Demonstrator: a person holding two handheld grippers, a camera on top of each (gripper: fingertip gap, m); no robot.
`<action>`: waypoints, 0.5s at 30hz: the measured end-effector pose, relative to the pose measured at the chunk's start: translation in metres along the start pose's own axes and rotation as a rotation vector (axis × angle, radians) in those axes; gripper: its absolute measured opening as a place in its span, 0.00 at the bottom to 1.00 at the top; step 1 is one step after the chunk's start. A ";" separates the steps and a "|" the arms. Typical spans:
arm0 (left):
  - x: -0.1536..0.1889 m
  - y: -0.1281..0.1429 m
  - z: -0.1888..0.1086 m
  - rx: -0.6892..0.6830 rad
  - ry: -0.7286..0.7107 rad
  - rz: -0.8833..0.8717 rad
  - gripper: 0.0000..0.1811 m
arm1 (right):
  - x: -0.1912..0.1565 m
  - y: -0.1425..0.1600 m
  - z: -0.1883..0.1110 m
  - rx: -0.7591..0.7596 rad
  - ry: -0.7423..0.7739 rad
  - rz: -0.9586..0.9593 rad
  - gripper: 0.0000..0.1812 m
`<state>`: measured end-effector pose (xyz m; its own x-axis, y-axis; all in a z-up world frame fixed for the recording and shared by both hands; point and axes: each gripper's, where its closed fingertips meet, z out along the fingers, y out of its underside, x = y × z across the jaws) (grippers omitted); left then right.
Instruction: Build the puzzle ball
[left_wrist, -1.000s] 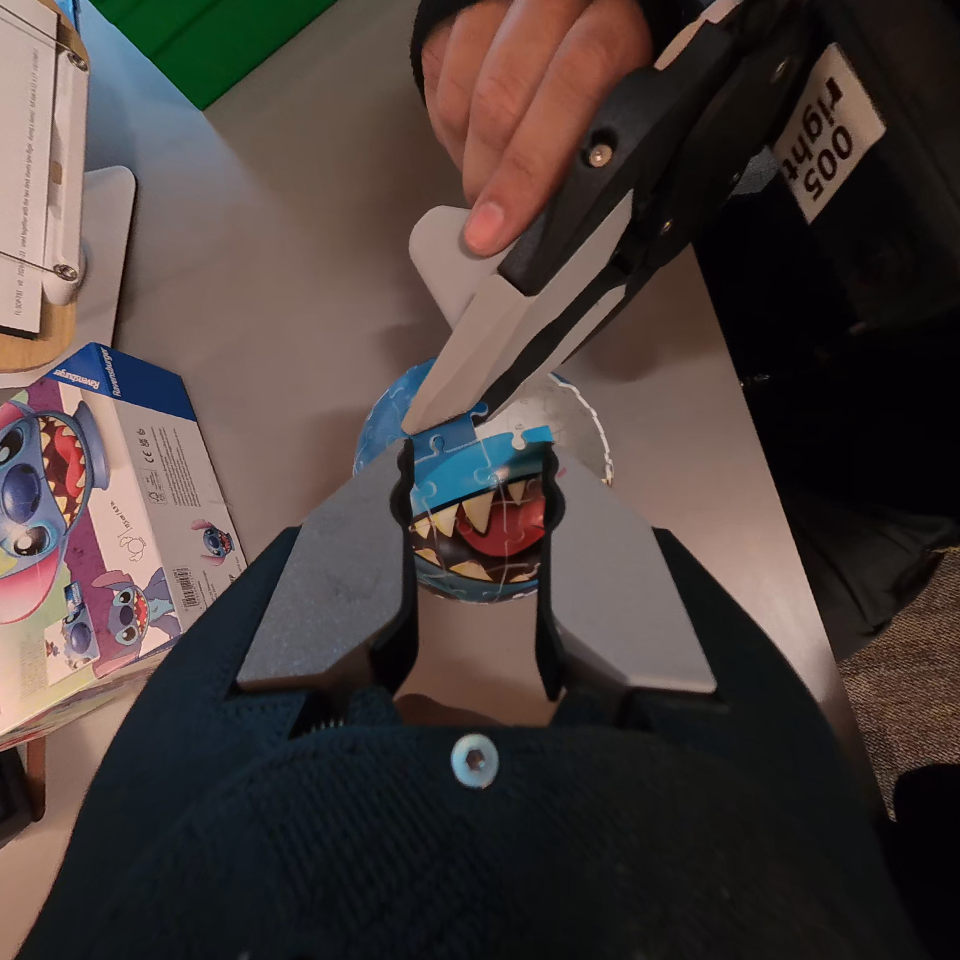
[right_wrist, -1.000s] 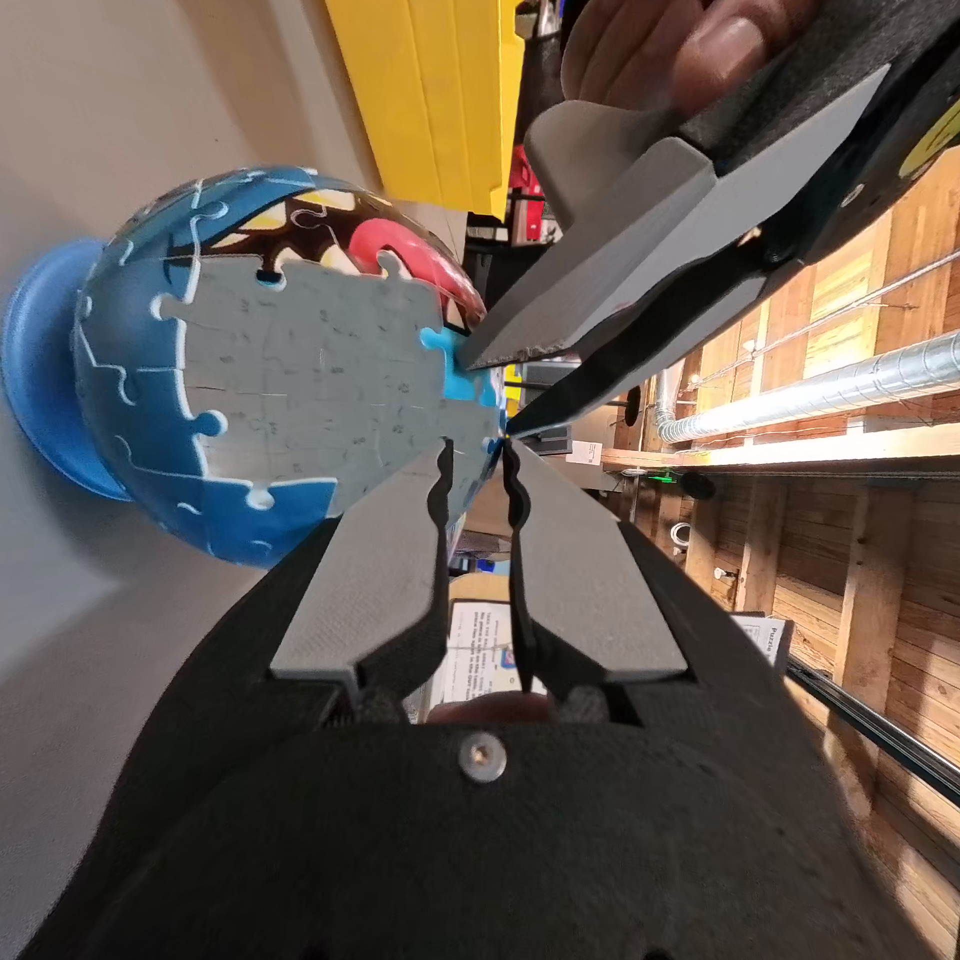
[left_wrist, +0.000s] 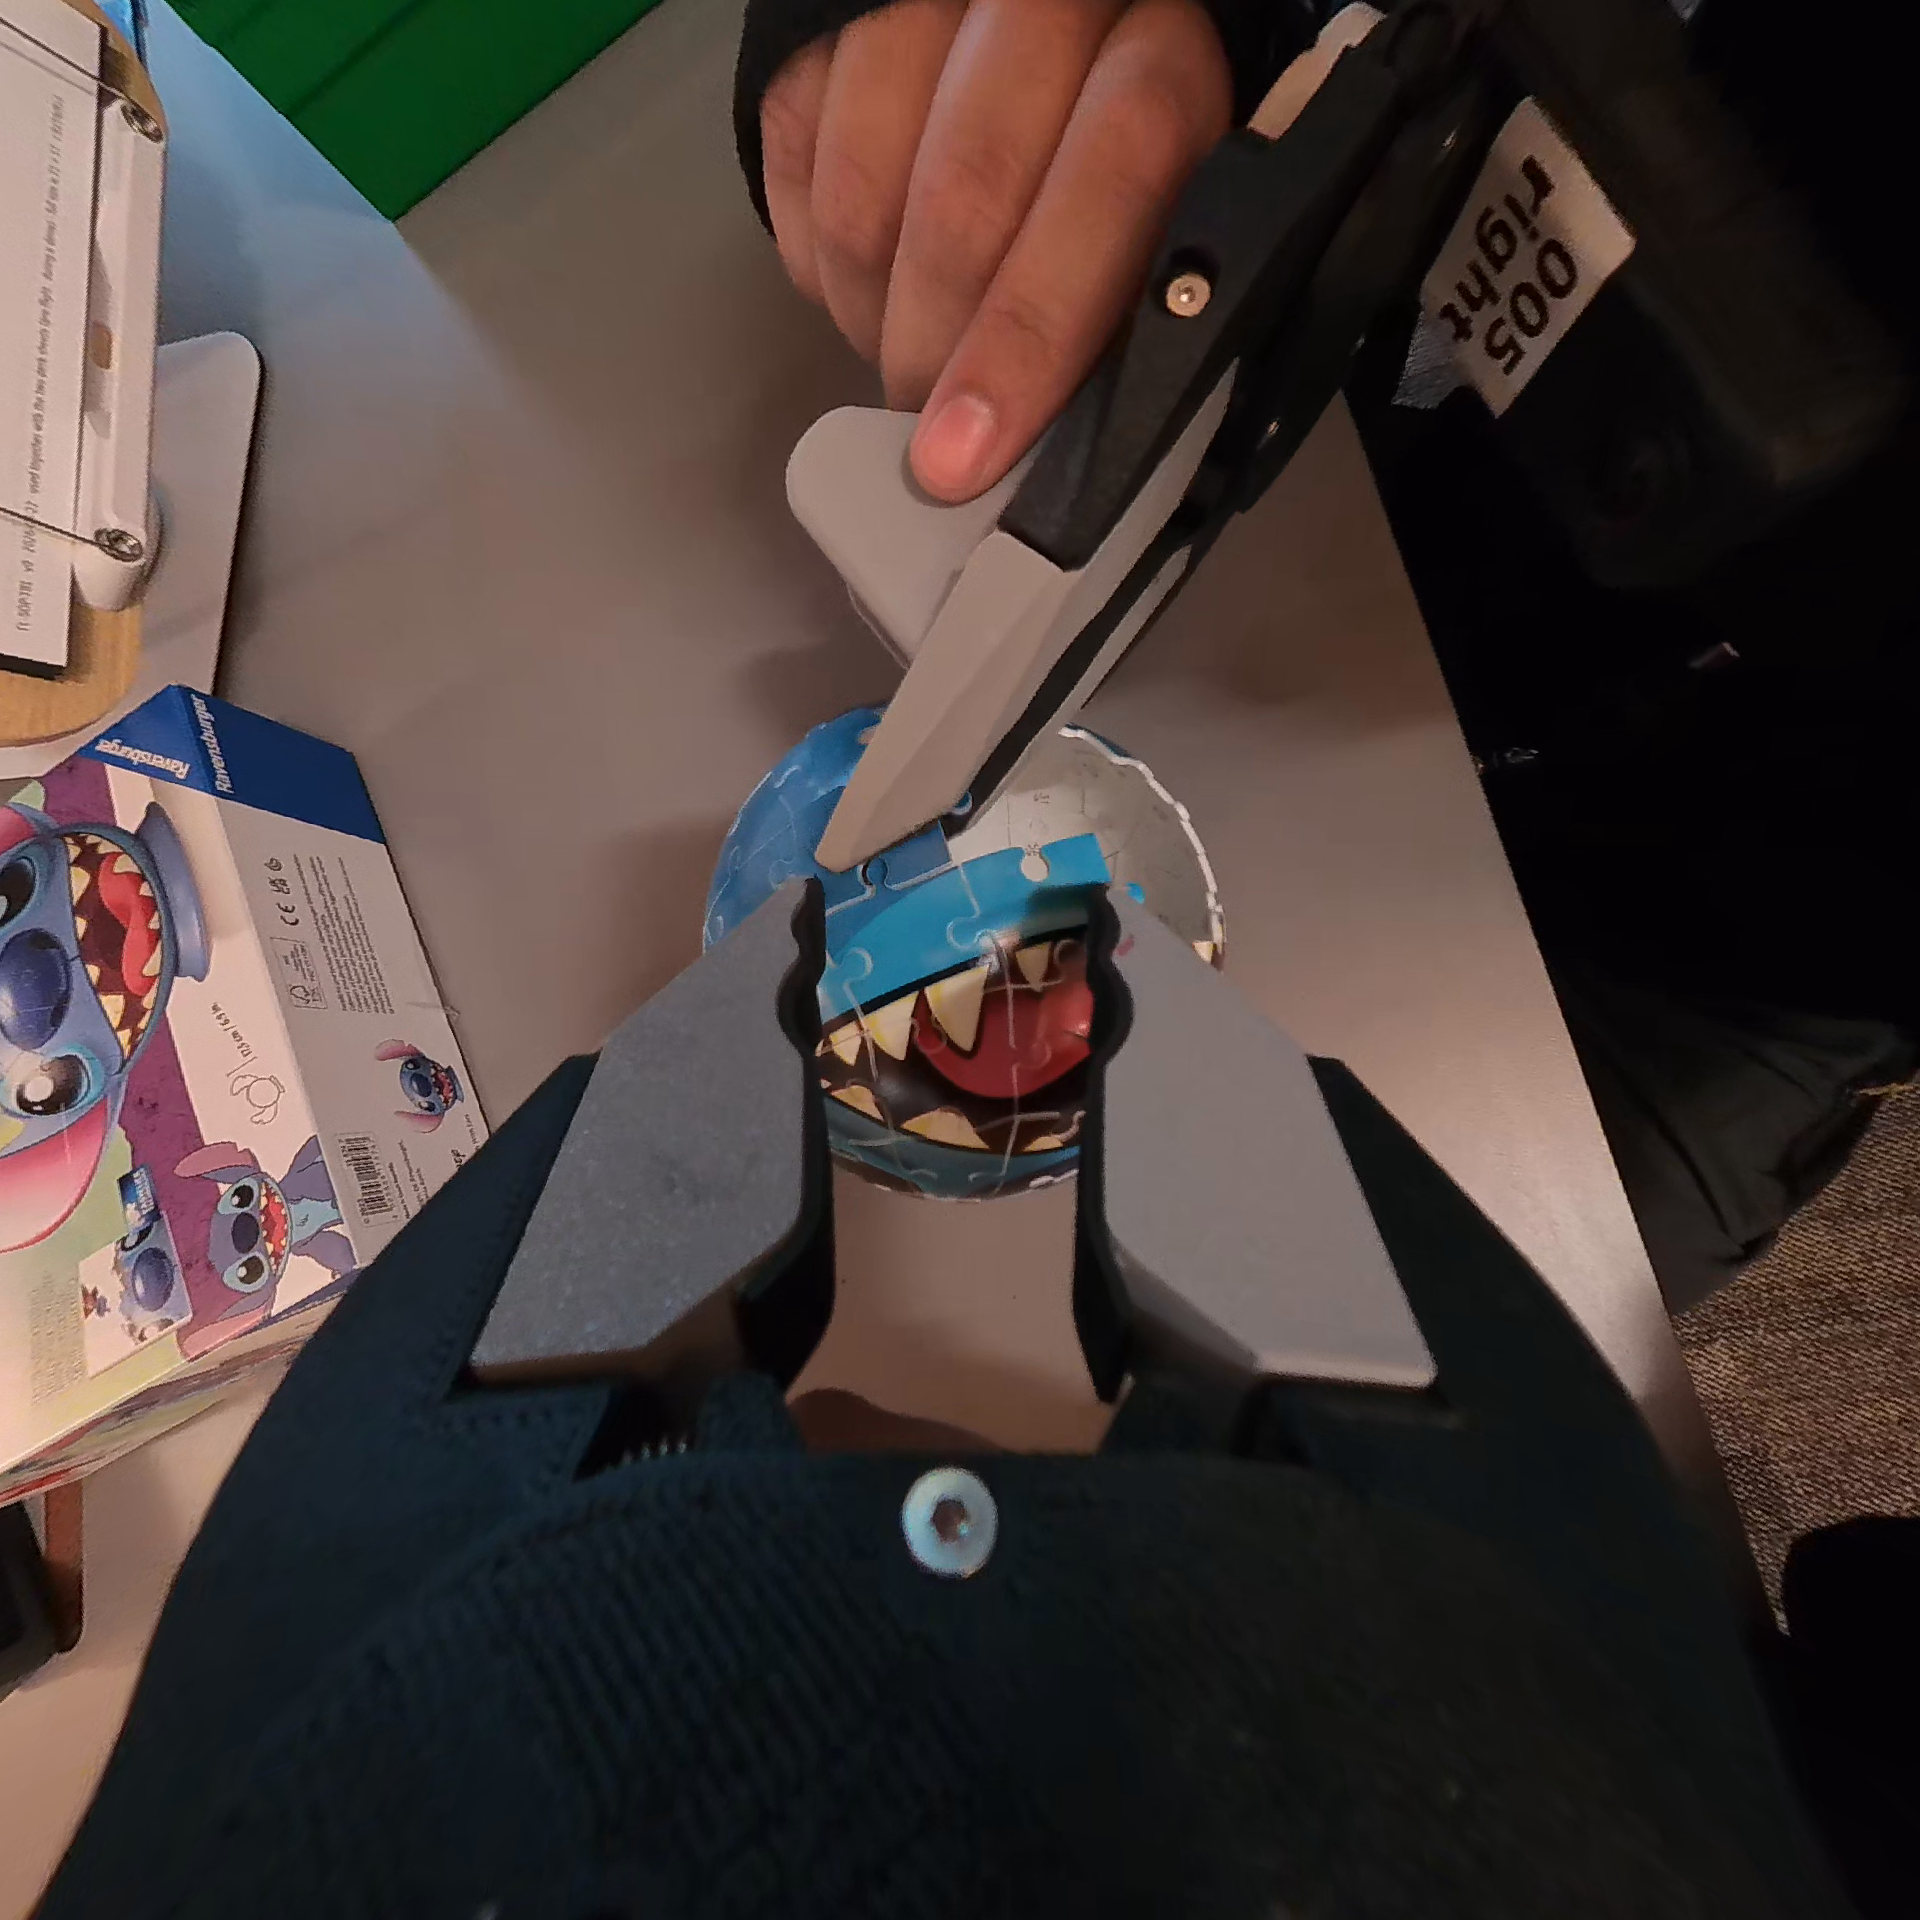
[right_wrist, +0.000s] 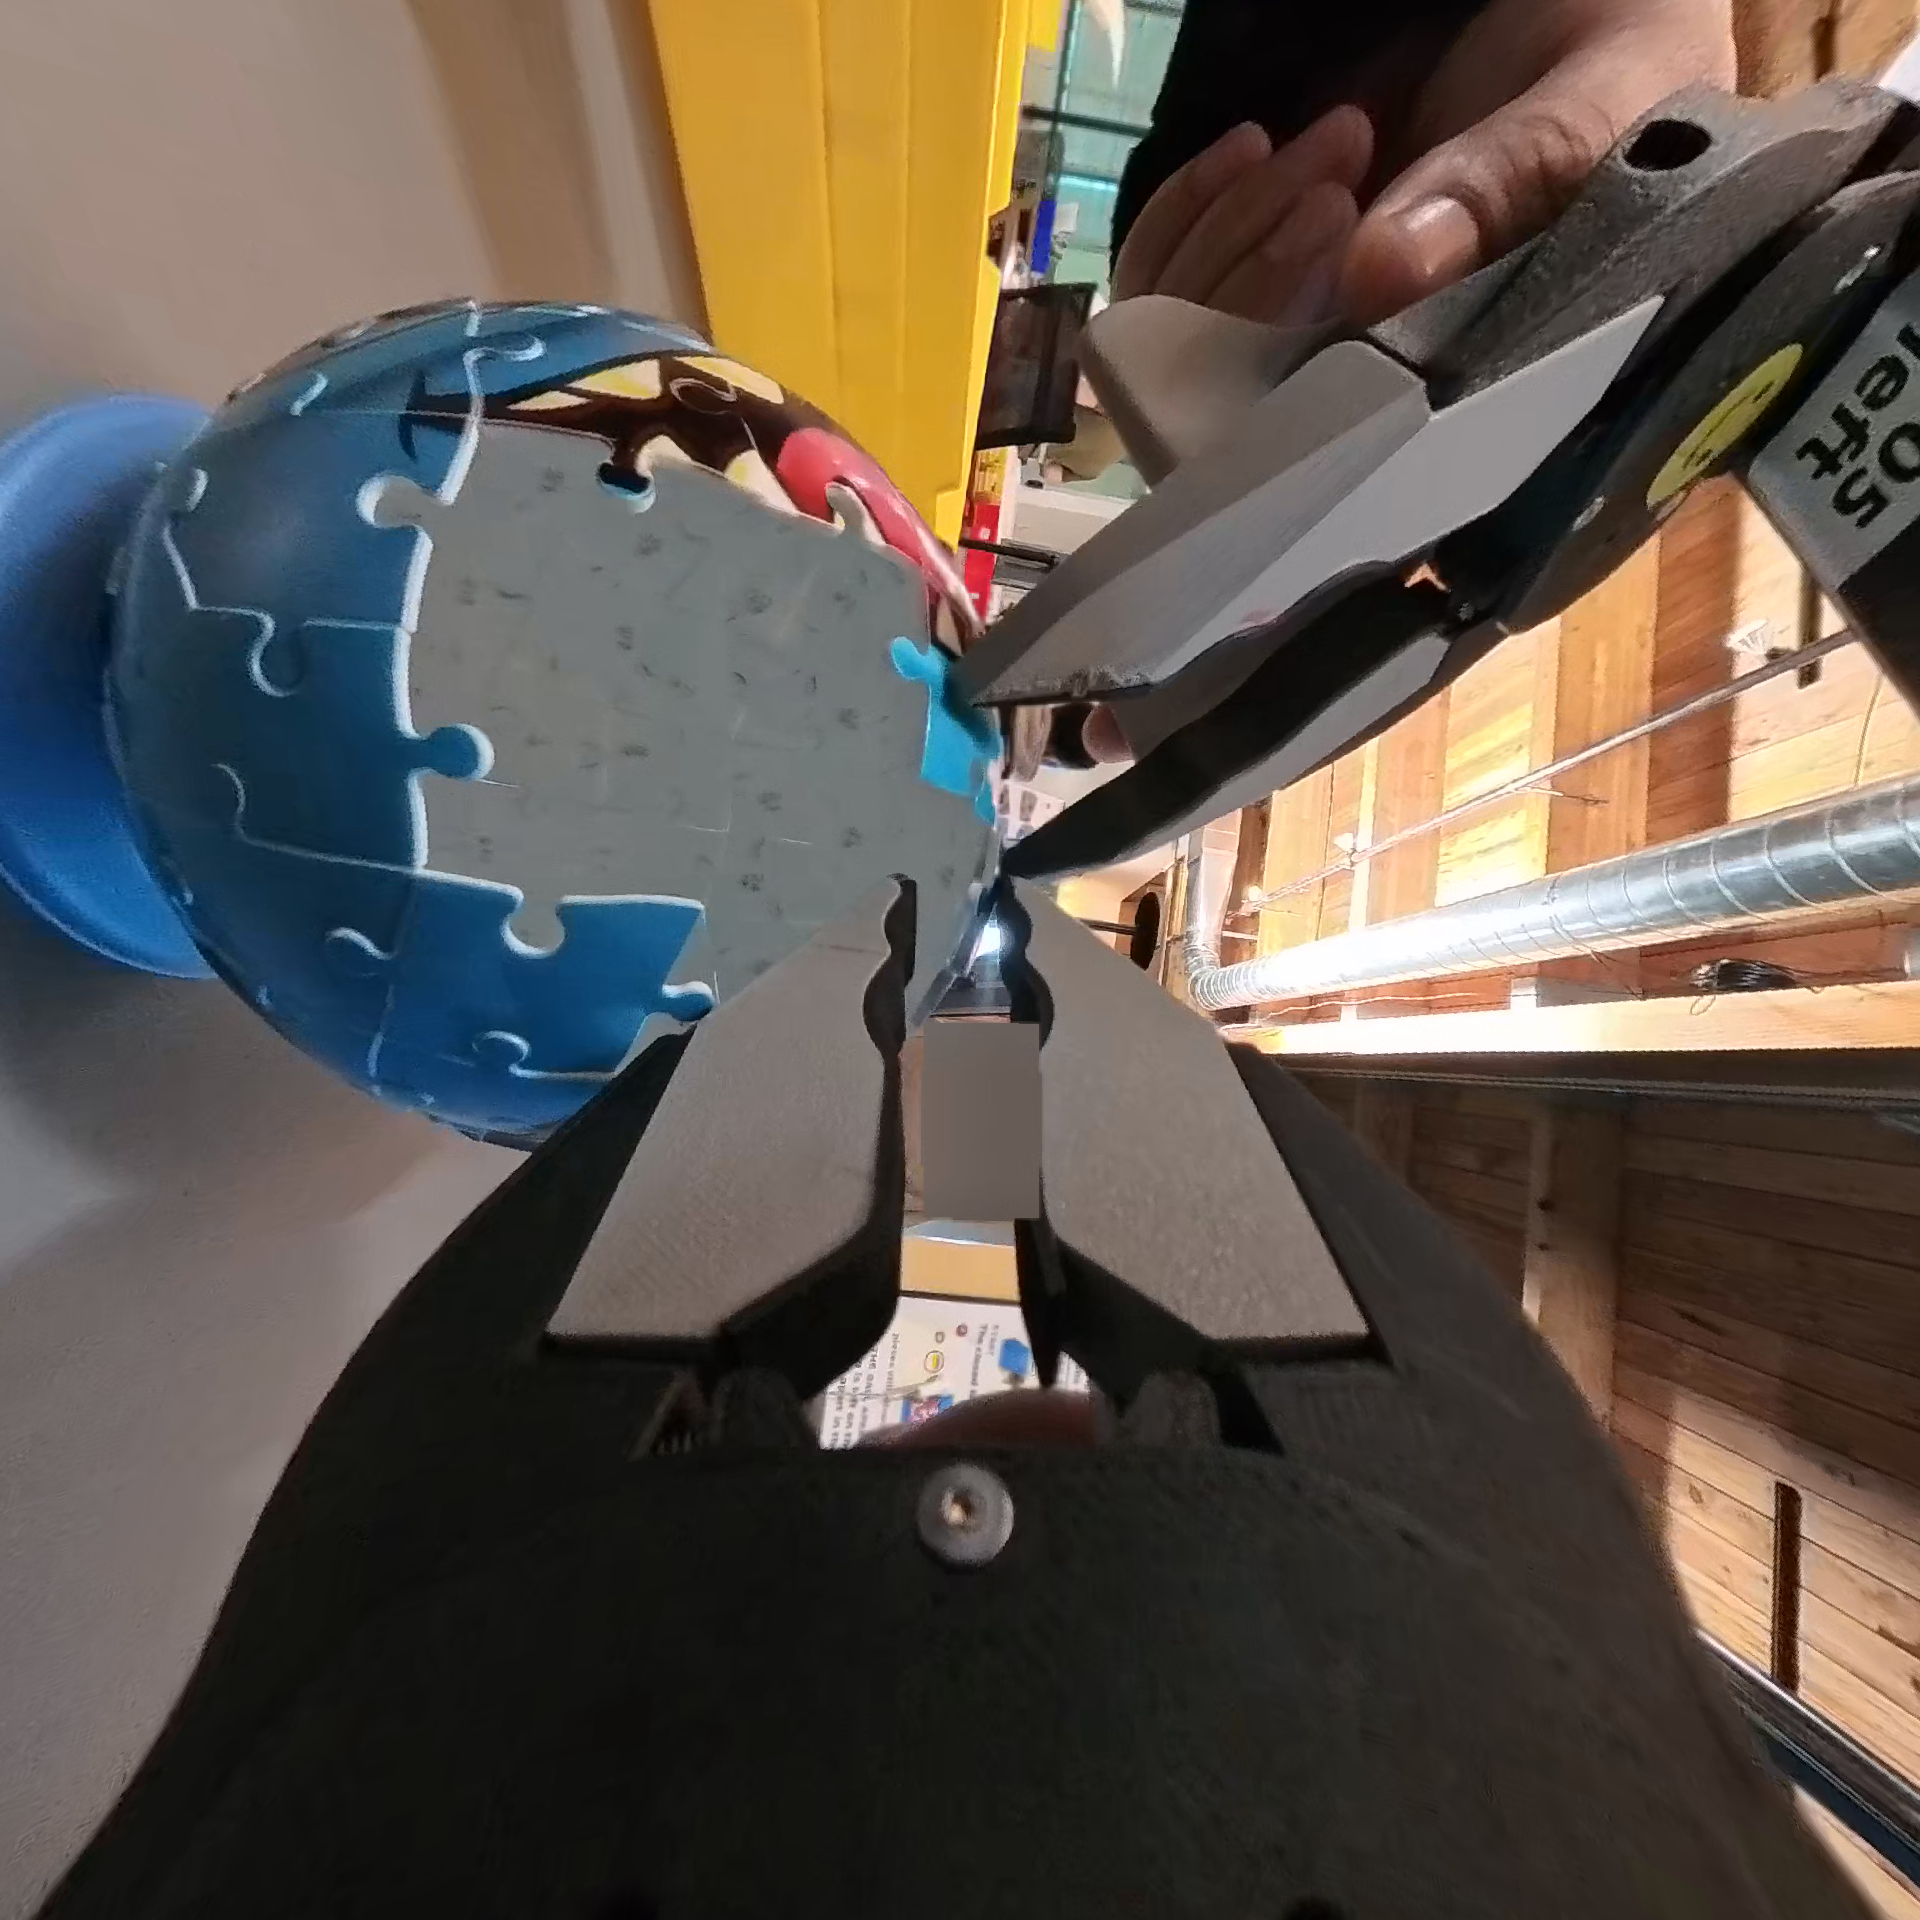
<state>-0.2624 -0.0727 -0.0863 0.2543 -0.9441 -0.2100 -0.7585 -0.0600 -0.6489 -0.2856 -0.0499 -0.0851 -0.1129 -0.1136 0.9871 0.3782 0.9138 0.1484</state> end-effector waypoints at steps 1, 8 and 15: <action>0.000 0.000 0.000 0.001 0.002 -0.002 0.27 | 0.000 -0.001 0.000 0.002 -0.003 -0.008 0.07; 0.000 0.001 -0.001 0.002 0.007 -0.016 0.27 | 0.005 -0.006 0.002 0.028 0.030 -0.043 0.03; 0.001 0.003 -0.002 -0.006 0.008 -0.001 0.27 | 0.004 -0.008 -0.002 0.024 0.038 -0.012 0.04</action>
<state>-0.2653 -0.0744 -0.0873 0.2503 -0.9466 -0.2033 -0.7621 -0.0631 -0.6444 -0.2867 -0.0582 -0.0824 -0.0819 -0.1387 0.9869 0.3544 0.9215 0.1589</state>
